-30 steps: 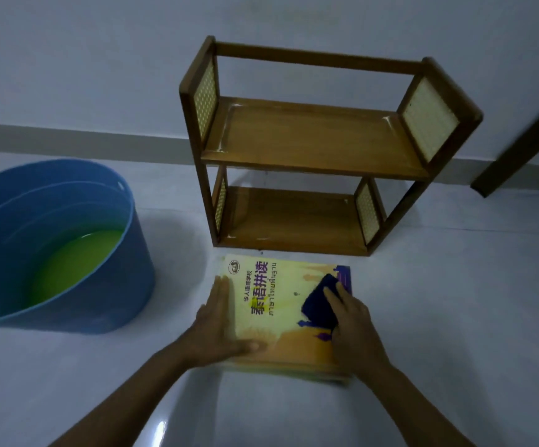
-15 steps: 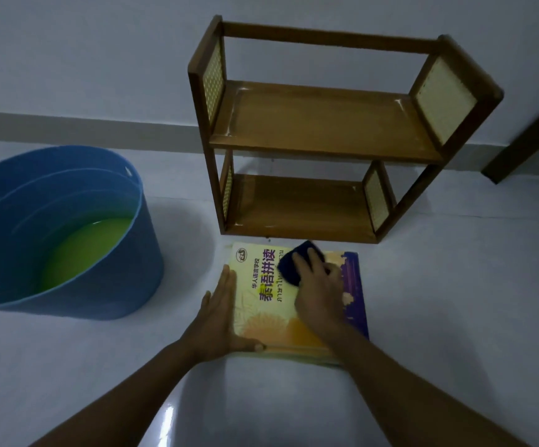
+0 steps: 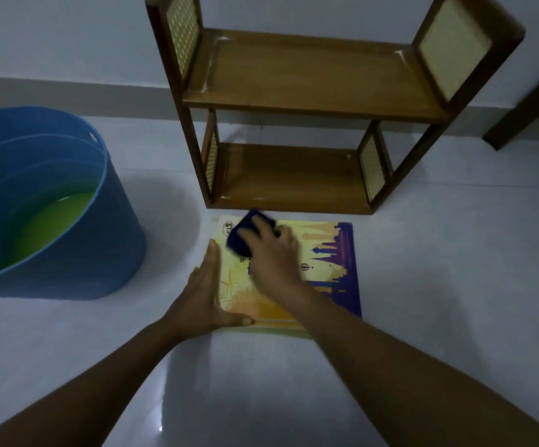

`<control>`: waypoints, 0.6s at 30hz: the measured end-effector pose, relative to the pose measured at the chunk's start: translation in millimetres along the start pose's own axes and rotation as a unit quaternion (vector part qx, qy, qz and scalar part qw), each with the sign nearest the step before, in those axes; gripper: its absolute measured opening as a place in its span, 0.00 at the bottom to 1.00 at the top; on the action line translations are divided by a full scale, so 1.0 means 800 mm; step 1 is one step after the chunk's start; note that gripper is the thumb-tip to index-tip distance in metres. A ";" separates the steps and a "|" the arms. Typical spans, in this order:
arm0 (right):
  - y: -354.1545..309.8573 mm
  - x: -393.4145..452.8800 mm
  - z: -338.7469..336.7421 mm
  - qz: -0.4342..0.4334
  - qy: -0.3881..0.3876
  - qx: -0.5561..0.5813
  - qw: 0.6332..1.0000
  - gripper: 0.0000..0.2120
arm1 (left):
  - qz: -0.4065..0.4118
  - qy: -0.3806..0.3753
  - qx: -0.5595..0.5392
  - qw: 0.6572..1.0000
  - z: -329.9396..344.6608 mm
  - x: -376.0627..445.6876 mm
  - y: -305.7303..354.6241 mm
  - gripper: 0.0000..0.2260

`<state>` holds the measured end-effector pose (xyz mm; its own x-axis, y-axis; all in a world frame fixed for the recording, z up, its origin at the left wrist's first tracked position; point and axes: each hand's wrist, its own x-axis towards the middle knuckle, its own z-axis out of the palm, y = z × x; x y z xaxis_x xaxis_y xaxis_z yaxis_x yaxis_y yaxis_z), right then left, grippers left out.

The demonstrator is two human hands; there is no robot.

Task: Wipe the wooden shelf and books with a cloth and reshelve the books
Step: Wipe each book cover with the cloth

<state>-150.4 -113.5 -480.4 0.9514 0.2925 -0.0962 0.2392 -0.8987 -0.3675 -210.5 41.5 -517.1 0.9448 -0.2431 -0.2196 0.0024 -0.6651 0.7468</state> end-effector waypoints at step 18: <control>-0.007 0.010 0.002 -0.147 -0.041 -0.054 0.987 0.27 | -0.021 0.022 -0.105 0.994 0.008 0.001 -0.005 0.62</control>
<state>-144.3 -105.8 -480.6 0.8200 0.5672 -0.0773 0.5258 -0.7996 -0.2900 -211.5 39.3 -524.1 0.9558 -0.1840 -0.2294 0.1065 -0.5107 0.8531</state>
